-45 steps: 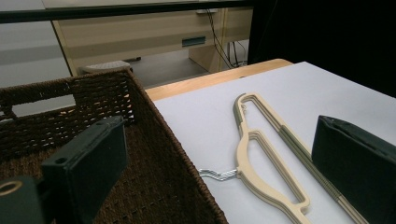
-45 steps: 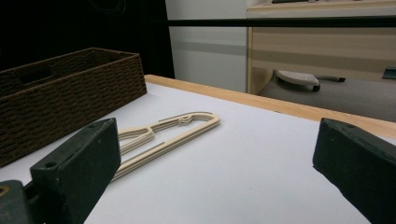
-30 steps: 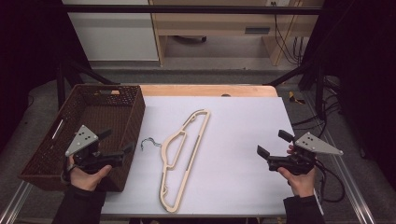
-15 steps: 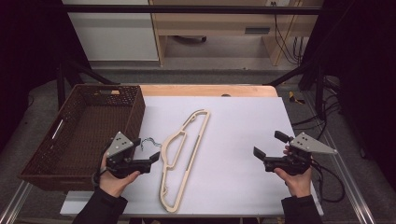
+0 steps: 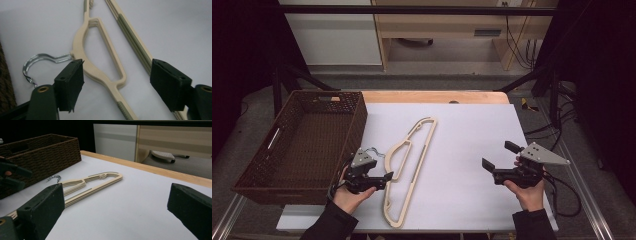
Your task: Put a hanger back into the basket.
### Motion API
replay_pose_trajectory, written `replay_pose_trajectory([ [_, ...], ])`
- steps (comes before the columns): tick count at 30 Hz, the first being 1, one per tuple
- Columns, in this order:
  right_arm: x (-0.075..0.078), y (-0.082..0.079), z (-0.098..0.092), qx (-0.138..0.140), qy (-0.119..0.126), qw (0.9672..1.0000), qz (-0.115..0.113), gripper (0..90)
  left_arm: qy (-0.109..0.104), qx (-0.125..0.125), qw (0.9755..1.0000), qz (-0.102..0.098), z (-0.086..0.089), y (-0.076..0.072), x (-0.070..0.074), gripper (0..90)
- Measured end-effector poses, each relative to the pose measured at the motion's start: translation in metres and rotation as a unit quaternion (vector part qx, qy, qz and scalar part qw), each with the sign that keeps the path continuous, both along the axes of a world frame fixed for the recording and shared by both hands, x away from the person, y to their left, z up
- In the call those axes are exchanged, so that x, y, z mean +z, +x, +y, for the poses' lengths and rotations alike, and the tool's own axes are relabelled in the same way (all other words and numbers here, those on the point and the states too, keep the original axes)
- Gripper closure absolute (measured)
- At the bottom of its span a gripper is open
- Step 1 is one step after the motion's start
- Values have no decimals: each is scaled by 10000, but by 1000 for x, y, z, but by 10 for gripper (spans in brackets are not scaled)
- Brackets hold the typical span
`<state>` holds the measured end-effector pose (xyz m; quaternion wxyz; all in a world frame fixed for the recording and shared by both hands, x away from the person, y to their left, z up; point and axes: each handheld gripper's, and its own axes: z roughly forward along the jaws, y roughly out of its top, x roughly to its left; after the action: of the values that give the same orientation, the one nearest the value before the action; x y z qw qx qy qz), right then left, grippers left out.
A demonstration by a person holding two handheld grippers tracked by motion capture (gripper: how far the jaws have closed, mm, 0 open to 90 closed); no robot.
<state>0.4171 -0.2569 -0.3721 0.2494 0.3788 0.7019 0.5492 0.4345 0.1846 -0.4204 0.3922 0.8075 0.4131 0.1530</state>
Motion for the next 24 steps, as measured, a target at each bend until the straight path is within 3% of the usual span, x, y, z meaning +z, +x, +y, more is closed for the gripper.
replay_pose_trajectory([
  [9,-2,2,3,32,-42,10000,39,14,350,-6,9975,619,-4,-10,-29,445],
  [16,-4,3,6,57,-72,9999,89,13,476,-47,9957,797,-8,-7,-39,523],
  [24,-7,4,10,103,-92,9998,144,14,427,106,9940,1001,-12,-5,-44,593],
])
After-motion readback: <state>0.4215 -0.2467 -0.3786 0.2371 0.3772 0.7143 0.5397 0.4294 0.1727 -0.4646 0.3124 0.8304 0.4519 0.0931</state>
